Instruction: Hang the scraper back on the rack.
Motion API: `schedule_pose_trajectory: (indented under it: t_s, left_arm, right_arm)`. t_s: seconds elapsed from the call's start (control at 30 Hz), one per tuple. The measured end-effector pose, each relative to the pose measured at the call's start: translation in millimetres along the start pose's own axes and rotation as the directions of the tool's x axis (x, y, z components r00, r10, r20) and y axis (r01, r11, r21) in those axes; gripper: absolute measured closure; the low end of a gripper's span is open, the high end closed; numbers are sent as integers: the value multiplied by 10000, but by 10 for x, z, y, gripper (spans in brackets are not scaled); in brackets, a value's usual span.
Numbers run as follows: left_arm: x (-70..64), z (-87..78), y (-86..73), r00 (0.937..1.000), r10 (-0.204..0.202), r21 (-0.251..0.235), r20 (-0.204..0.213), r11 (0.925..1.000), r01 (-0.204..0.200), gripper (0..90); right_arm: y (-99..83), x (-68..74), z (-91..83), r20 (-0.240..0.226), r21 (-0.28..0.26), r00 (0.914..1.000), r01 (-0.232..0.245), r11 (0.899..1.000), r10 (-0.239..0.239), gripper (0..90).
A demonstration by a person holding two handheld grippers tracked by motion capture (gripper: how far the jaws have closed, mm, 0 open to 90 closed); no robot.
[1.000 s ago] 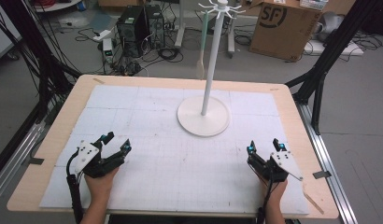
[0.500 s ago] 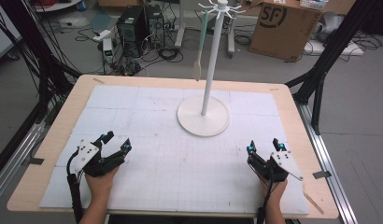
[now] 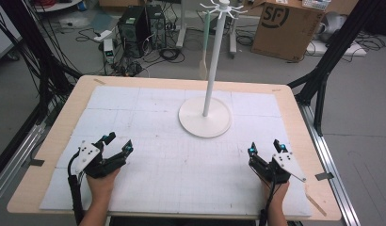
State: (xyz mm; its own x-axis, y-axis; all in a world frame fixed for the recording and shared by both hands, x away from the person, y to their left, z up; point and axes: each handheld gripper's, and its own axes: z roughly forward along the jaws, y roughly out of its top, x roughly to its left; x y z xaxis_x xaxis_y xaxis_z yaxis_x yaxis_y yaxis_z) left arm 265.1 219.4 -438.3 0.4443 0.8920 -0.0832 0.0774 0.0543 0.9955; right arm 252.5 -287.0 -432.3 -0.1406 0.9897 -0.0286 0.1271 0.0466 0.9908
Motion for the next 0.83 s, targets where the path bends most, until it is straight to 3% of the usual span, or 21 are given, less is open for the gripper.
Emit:
schedule_pose_trajectory:
  t_s: [0.23,0.83]
  left_arm:
    - [3,4,-1,10000,-31,-33,0,10000,31,296]
    - [5,6,-2,10000,-50,6,14,10000,50,297]
  right_arm:
    - [0,2,-11,-297,-78,9996,-34,10000,31,203]
    - [-1,8,1,-176,-8,9998,46,10000,-46,203]
